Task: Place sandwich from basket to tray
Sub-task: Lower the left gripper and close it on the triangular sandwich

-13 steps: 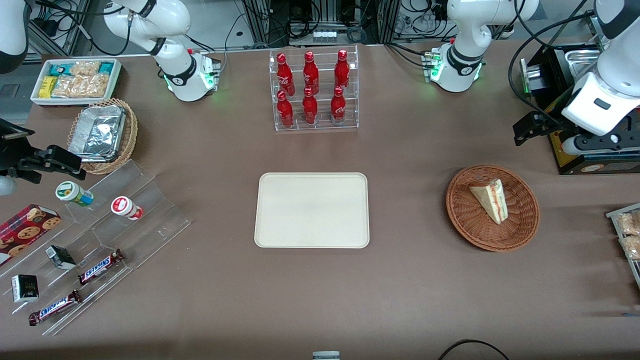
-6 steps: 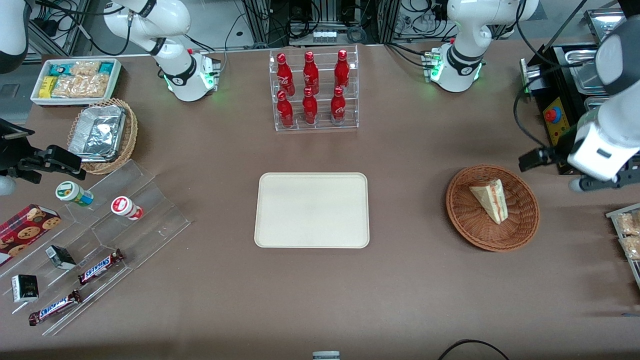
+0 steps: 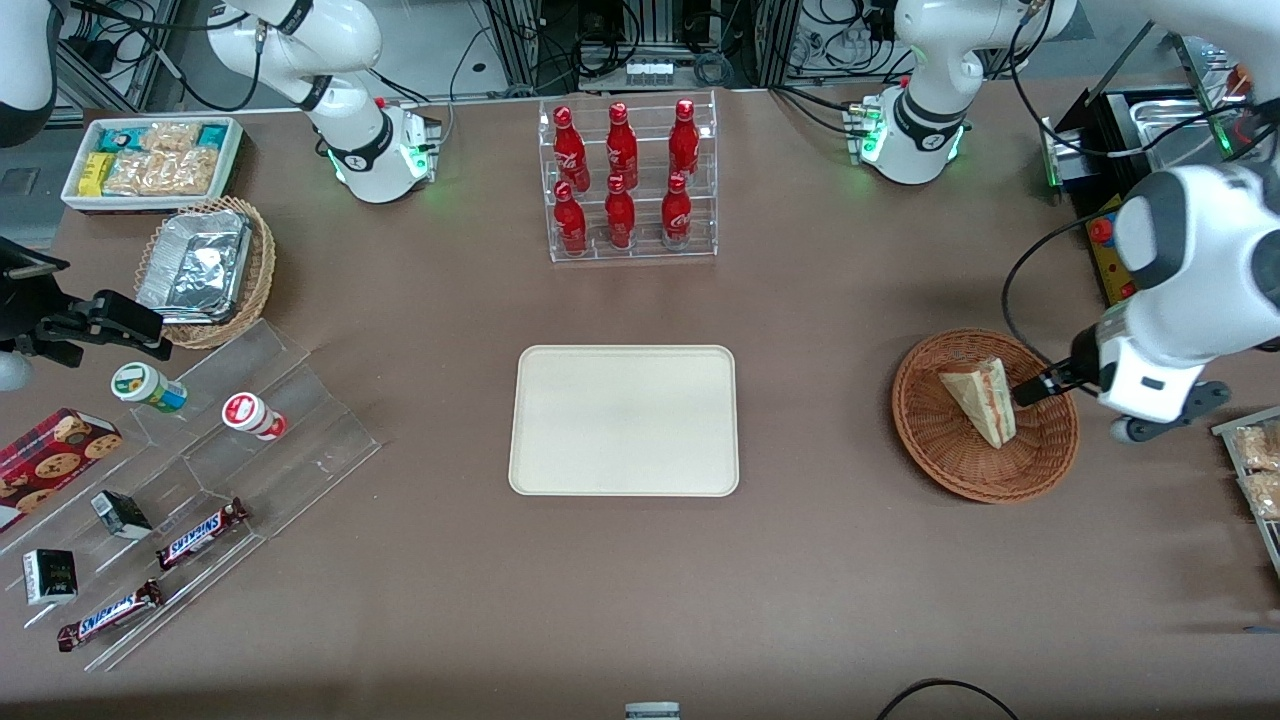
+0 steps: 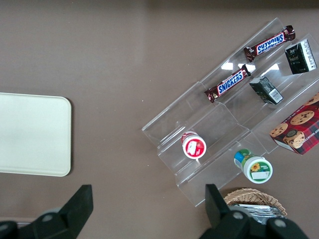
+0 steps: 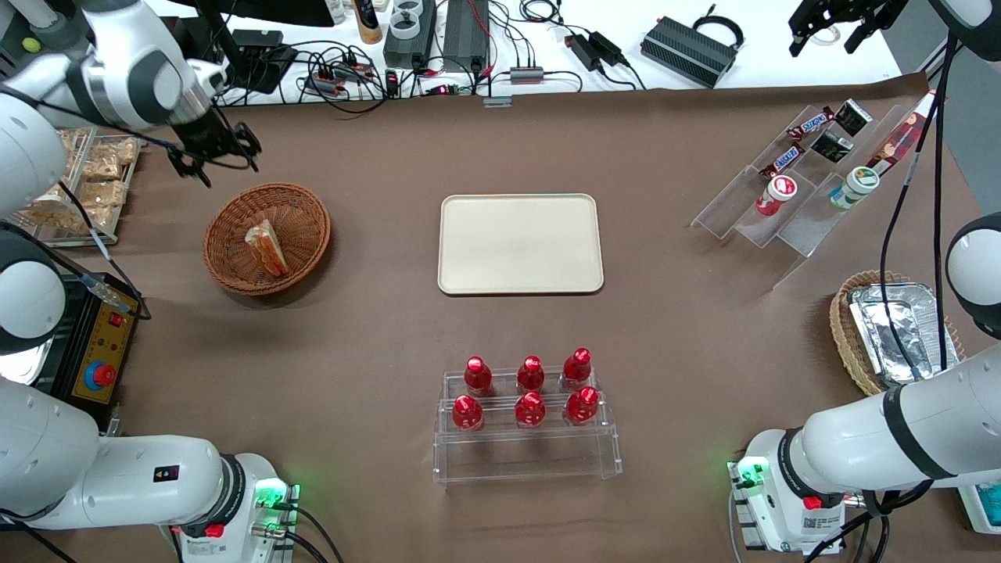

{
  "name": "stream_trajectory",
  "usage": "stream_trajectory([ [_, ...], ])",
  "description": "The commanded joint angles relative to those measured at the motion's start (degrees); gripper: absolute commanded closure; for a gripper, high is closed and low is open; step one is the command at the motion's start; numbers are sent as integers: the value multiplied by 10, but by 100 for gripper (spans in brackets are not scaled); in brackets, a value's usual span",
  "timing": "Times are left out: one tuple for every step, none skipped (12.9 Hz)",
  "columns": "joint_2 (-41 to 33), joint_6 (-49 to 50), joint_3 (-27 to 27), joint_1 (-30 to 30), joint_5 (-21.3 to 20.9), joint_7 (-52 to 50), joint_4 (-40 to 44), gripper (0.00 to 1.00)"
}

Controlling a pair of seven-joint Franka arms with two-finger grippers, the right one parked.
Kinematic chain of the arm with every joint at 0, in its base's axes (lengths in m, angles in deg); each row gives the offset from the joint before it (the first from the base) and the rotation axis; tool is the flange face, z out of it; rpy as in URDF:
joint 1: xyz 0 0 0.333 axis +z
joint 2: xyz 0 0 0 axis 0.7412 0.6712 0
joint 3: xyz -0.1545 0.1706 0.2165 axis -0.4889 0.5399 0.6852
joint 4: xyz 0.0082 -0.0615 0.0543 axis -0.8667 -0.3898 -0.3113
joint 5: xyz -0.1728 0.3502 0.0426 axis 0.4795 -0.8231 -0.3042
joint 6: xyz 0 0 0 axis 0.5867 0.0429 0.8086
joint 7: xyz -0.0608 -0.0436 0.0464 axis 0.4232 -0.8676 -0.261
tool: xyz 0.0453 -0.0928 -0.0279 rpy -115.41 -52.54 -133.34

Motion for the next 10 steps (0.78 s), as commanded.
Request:
stream_trajectory([
  [-4, -94, -2, 3, 0, -49, -72, 0],
  [-2, -119, -1, 10, 0, -50, -96, 0],
  [6, -132, -1, 10, 1, -56, -106, 0],
  [14, -134, -1, 7, 1, -73, -110, 0],
  [20, -136, -1, 5, -1, -79, -116, 0],
  [21, -144, -1, 5, -2, -80, -128, 0],
  [21, -150, -1, 6, -3, -81, -137, 0],
  [22, -152, -1, 5, -4, -84, -141, 0],
  [29, -159, -1, 6, -4, -95, -142, 0],
  [40, -166, -1, 4, -4, -103, -141, 0],
])
